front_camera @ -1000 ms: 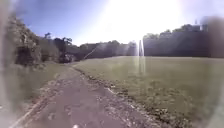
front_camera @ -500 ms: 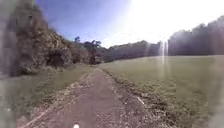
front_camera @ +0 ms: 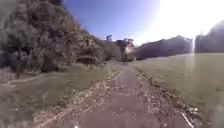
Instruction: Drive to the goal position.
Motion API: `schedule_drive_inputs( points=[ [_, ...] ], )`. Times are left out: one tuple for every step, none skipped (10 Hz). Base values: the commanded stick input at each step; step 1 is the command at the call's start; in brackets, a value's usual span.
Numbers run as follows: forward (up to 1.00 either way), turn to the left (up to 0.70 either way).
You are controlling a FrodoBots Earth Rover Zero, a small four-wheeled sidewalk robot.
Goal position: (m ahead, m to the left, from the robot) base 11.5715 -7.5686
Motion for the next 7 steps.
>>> schedule_drive_inputs(
  points=[
    [1.00,0.02],
    [1.00,0.00],
    [1.00,0.00],
    [1.00,-0.36],
    [1.00,-0.38],
    [1.00,-0.40],
    [1.00,-0.40]
  ],
)
